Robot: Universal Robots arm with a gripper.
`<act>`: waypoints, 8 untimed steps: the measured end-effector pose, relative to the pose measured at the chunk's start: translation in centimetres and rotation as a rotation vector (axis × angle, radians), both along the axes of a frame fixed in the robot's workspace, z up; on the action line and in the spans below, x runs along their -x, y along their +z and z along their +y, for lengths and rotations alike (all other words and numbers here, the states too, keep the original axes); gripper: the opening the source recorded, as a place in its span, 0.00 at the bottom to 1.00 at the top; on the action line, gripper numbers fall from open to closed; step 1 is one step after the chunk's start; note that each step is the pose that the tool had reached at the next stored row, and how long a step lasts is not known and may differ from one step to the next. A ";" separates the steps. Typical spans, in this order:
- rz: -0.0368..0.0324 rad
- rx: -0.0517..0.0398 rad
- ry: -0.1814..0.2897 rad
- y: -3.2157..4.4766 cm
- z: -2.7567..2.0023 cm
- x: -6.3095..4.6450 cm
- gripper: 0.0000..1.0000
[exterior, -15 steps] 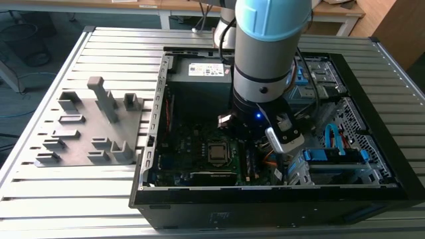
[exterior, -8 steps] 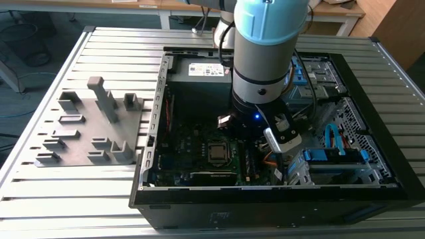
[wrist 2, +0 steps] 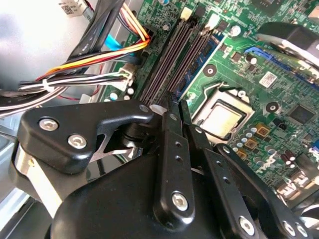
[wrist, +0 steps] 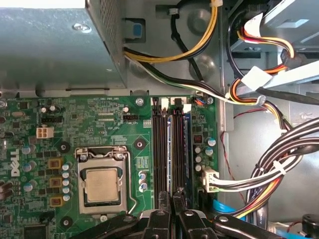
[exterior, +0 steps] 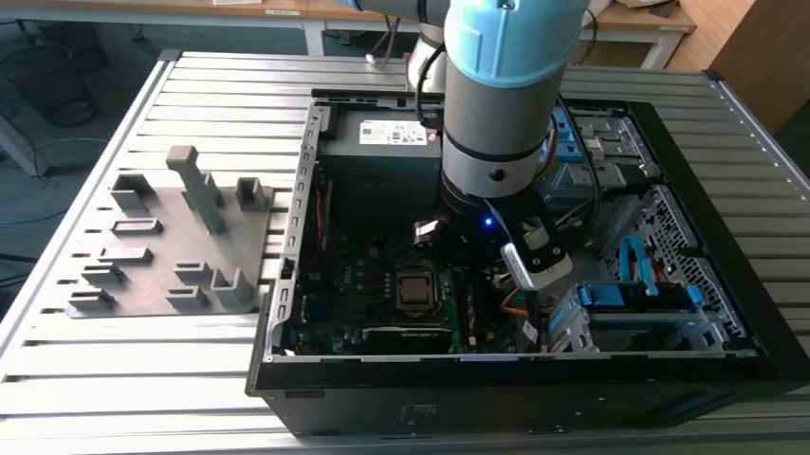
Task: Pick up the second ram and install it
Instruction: 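Insert the second ram into the second slot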
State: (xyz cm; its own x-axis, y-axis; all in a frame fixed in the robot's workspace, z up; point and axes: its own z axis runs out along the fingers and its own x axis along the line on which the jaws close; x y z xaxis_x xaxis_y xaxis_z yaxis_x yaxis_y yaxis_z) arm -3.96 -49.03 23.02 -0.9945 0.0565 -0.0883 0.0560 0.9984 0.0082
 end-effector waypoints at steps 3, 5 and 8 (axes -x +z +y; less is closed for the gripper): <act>-0.0002 0.0003 0.000 -0.17 0.23 0.0 0.13; -0.0001 0.0010 0.000 -0.34 0.28 0.0 0.13; 0.0000 0.0018 0.008 -0.47 0.29 0.1 0.13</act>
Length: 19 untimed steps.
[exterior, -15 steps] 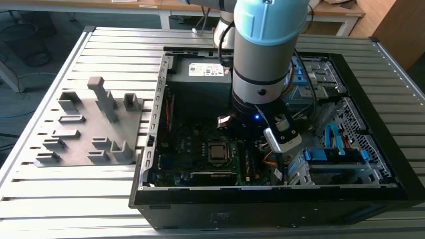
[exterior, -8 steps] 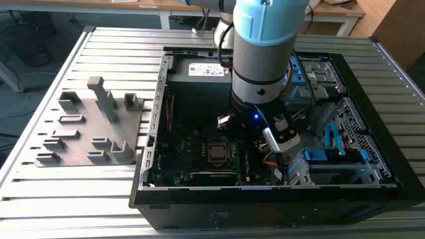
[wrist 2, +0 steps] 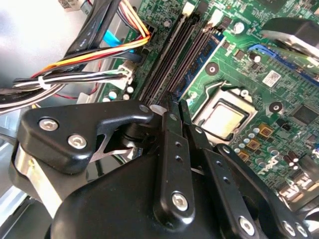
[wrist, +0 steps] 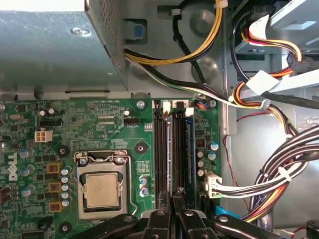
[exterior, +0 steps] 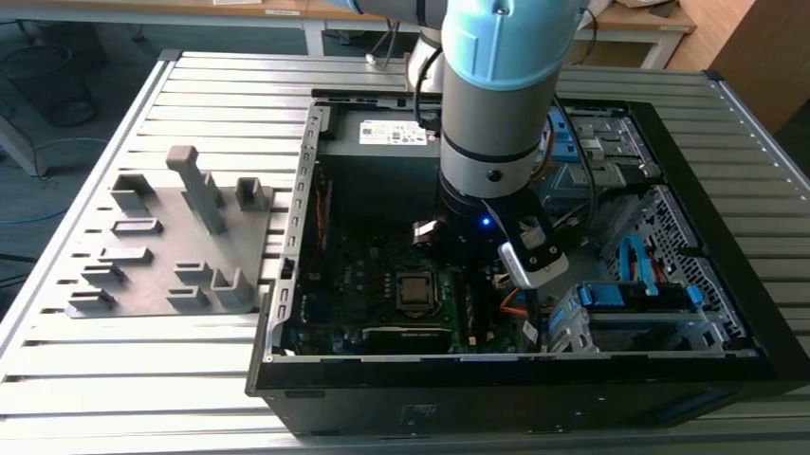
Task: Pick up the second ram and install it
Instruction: 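Insert the second ram into the second slot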
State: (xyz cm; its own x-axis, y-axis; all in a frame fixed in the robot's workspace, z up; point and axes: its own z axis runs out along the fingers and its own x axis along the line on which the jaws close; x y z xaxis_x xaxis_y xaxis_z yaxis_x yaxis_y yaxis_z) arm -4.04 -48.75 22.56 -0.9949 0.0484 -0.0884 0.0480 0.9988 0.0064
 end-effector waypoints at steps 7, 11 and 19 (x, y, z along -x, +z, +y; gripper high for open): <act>-0.0001 -0.0001 0.010 -0.21 0.03 0.0 0.13; 0.0000 0.0002 0.018 -0.28 0.03 0.0 0.13; 0.0001 0.0005 0.019 -0.55 0.28 0.0 0.13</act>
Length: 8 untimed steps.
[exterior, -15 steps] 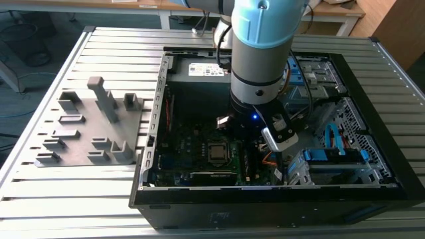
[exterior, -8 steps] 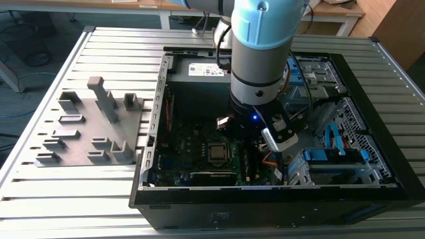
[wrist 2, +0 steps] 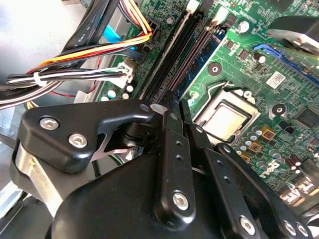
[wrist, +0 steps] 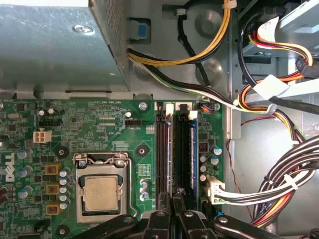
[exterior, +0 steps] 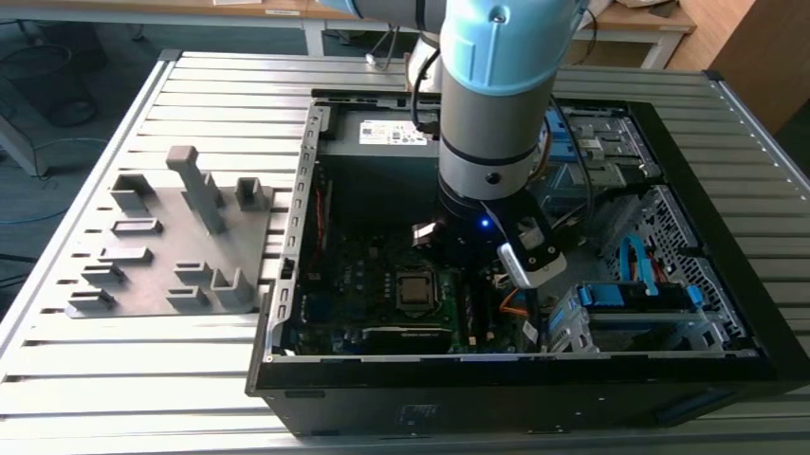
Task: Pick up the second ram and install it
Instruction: 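Insert the second ram into the second slot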
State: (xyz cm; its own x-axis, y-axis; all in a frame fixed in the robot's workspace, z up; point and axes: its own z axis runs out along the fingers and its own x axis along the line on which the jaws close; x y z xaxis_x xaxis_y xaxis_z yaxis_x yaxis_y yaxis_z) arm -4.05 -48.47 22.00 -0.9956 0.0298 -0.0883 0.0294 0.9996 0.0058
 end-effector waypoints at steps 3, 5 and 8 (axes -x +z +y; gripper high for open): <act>0.0000 0.0002 0.000 -0.09 0.04 0.0 0.13; 0.0000 0.0002 0.000 -0.14 0.04 0.0 0.13; 0.0000 0.0002 0.000 -0.15 0.04 0.0 0.13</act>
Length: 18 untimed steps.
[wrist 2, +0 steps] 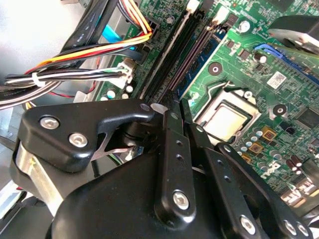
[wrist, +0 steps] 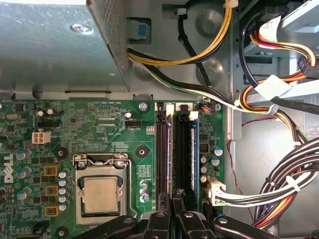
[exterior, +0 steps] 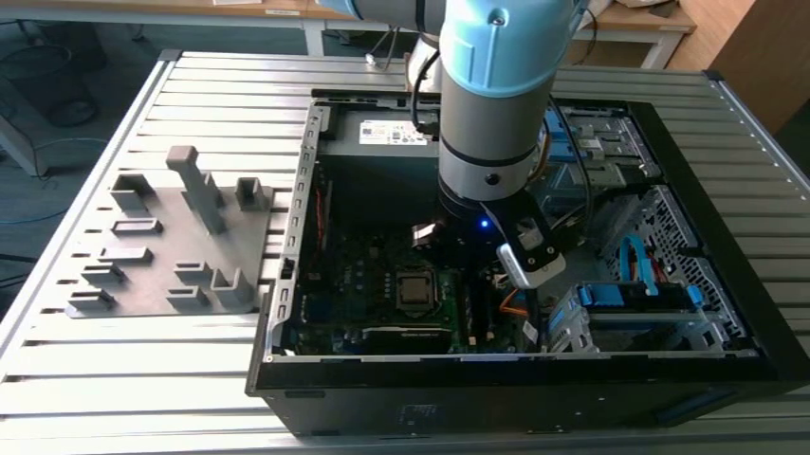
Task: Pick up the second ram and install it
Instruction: 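Insert the second ram into the second slot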
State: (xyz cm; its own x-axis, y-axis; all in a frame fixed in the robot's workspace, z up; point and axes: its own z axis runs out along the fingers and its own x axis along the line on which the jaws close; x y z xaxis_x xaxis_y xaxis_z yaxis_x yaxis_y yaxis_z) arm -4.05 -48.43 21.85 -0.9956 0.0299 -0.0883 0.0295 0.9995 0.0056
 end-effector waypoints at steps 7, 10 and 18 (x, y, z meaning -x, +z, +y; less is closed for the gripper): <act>-0.0001 0.0002 0.004 0.02 0.00 -0.1 0.13; -0.0001 0.0002 0.011 0.02 0.00 -0.1 0.13; 0.0000 0.0003 0.033 0.01 0.00 -0.2 0.13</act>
State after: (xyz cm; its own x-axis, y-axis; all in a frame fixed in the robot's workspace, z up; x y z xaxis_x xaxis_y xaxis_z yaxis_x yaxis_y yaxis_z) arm -3.84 -48.42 21.87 -0.9961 -0.0027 -0.0883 -0.0032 1.0000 0.0053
